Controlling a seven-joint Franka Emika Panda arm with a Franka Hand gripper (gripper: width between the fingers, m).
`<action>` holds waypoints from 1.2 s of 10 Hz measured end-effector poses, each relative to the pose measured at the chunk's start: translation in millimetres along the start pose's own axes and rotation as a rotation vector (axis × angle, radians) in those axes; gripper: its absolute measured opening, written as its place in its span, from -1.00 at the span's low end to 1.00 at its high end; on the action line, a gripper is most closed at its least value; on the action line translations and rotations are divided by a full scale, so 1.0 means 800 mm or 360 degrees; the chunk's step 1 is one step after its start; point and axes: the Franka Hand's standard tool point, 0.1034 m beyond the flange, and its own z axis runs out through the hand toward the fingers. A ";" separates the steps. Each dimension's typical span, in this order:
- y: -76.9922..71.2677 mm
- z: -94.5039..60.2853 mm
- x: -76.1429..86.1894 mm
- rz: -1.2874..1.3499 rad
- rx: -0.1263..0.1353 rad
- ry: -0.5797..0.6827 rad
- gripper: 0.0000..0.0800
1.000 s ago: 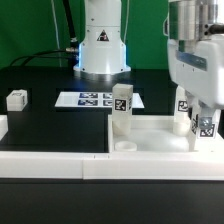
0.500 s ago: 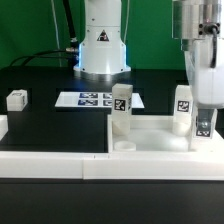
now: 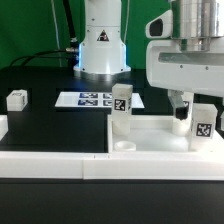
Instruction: Assemble square table
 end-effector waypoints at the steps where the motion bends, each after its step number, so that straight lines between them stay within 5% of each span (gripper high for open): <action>1: 0.000 0.000 0.000 -0.0070 0.0000 0.0000 0.62; 3: 0.000 0.000 0.002 -0.0597 -0.0060 -0.0014 0.62; 5: -0.005 0.005 0.002 -0.1045 -0.0080 -0.0026 0.62; 8: -0.004 0.005 0.003 -0.1159 -0.0081 -0.0029 0.61; 9: -0.004 0.005 0.003 -0.1159 -0.0081 -0.0029 0.22; 10: -0.004 0.005 0.003 -0.1159 -0.0081 -0.0029 0.22; 11: -0.004 0.005 0.003 -0.1159 -0.0081 -0.0028 -0.24; 12: -0.004 0.005 0.003 -0.1158 -0.0081 -0.0028 -0.27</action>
Offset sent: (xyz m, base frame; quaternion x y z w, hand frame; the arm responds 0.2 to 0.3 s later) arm 0.0103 0.0183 -0.0059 -0.0102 -0.0410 -0.3424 0.9386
